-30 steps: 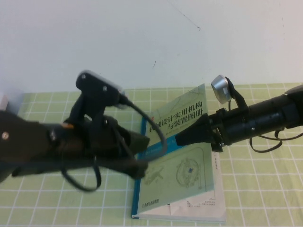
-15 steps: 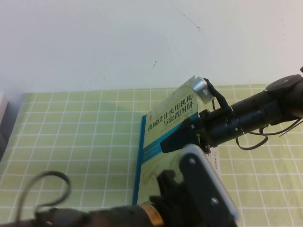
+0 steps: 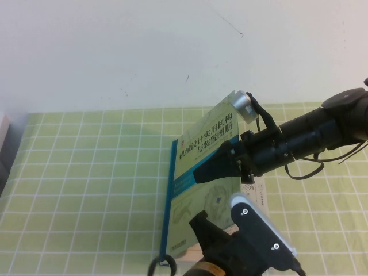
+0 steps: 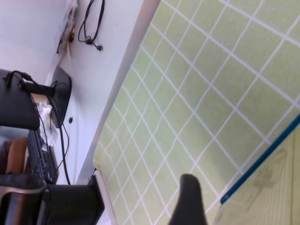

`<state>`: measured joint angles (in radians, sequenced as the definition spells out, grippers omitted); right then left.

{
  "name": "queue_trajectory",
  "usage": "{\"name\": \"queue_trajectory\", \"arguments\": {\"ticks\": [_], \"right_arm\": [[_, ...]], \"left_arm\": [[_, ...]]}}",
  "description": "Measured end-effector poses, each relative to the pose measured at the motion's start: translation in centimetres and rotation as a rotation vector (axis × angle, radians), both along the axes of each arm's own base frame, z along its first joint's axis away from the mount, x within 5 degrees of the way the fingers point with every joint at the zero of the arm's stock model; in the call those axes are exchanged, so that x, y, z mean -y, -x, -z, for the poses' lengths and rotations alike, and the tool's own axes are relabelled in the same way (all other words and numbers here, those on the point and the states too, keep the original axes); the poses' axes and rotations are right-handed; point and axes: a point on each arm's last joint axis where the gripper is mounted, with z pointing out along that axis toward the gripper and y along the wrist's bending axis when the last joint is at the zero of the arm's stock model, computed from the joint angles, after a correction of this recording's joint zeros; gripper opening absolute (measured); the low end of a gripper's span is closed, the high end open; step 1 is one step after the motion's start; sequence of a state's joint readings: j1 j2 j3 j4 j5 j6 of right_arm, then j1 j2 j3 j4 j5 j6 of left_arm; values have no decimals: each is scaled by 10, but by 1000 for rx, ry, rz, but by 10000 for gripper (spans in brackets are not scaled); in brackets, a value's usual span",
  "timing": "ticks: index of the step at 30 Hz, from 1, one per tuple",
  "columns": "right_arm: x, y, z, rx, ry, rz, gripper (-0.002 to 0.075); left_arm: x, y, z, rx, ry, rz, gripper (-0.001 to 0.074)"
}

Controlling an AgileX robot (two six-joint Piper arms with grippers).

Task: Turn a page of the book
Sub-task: Open the closed book

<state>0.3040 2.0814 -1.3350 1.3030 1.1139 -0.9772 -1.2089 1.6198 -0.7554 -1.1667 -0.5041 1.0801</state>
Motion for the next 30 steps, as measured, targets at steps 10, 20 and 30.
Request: {"name": "queue_trajectory", "arguments": {"ticks": [10, 20, 30], "right_arm": [[0, 0, 0, 0, 0, 0, 514], [-4, 1, -2, 10, -2, -12, 514], [-29, -1, -28, 86, 7, -105, 515]], "left_arm": [[7, 12, 21, 129, -128, -73, -4], [14, 5, 46, 152, -190, -135, -4], [25, -9, 47, 181, -179, -310, -4]]}}
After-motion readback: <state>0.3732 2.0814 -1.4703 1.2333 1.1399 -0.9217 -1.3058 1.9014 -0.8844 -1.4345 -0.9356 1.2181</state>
